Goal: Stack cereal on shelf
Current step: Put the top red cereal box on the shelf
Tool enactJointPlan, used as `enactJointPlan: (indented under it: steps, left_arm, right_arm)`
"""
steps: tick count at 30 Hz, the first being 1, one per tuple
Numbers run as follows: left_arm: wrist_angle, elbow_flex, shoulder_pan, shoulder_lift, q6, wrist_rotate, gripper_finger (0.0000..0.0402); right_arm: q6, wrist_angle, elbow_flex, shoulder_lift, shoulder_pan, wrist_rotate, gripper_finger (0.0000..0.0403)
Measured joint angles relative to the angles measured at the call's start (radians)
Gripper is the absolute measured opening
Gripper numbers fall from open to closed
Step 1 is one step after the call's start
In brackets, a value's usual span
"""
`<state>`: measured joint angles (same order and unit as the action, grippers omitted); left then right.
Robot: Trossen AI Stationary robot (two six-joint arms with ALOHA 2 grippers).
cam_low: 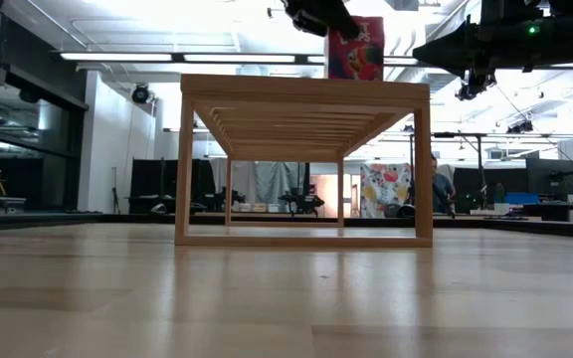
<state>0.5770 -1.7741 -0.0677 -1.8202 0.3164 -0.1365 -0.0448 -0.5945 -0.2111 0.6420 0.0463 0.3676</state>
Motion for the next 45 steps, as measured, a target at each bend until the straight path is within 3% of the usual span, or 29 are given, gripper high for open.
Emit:
enactJointPlan:
  steps: [22,31,37,42,45]
  left_arm:
    - [0.003,-0.002,0.012,0.096,-0.036,-0.035,0.0225]
    - [0.136,0.02,0.016,0.207,-0.178,-0.041,0.0216]
    - [0.025,0.245,0.03,0.317,-0.255,-0.041,0.0136]
    - [-0.299,0.559,0.065,0.43,-0.276,-0.027,0.0022]
    - [-0.525,0.716,0.069,0.458,-0.312,0.012,0.0012]
  right_arm:
    - [0.0,0.008,0.0,0.0,0.0,0.004,0.0]
    - [-0.003,0.006,0.0,0.02,0.0,0.013,0.0]
    - [-0.026,0.005,0.0,0.035,0.0,-0.001,0.0]
    - [-0.021,-0.006,0.0,0.051,0.0,0.006,0.0]
    - [-0.049,-0.013,-0.014,0.078,0.0,0.011,0.0]
